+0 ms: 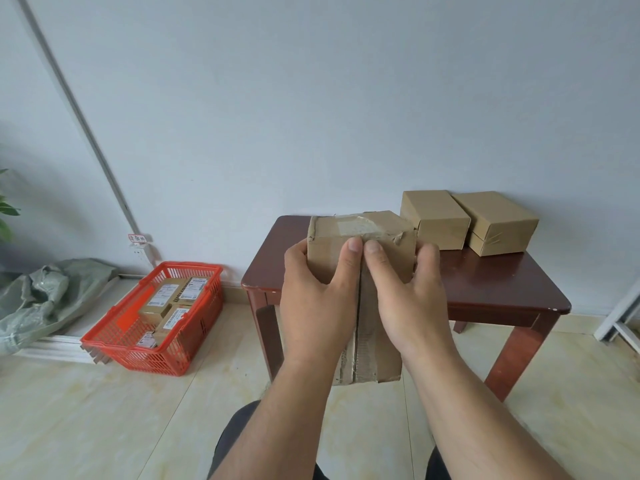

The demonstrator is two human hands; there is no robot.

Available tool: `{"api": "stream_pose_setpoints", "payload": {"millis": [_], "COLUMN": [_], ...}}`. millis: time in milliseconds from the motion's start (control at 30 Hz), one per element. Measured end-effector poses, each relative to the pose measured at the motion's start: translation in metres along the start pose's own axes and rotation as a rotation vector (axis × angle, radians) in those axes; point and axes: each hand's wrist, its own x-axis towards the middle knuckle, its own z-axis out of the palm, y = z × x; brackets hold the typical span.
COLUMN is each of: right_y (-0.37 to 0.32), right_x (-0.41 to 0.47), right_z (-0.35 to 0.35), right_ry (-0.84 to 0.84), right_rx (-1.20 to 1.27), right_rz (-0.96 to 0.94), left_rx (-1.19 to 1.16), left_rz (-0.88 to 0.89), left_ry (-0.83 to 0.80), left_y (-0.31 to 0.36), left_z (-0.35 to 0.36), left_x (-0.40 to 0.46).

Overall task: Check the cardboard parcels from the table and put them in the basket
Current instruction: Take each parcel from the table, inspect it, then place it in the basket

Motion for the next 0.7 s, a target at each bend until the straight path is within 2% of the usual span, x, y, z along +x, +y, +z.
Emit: {"api": "stream_pose_setpoints", "payload": {"millis": [200, 467, 700], "right_y": [-0.003, 0.001, 0.000], "right_x": [-0.001, -0.009, -0.004], "right_z": [0.002, 0.000, -0.006], "right_ry": [0.041, -0.026, -0.050], "right_rx": [0.052, 0.050, 0.137], "right_rz": [0.030, 0.004, 0.072], "left_rx": [-0.027, -0.130, -0.150], "left_rz": [0.003, -0.080, -0.051], "left_ry": [-0.029, -0.033, -0.138], "left_y": [-0.004, -0.003, -0.005], "left_z": [0.001, -0.002, -0.003], "left_x": [-0.007, 0.002, -0.009]}}
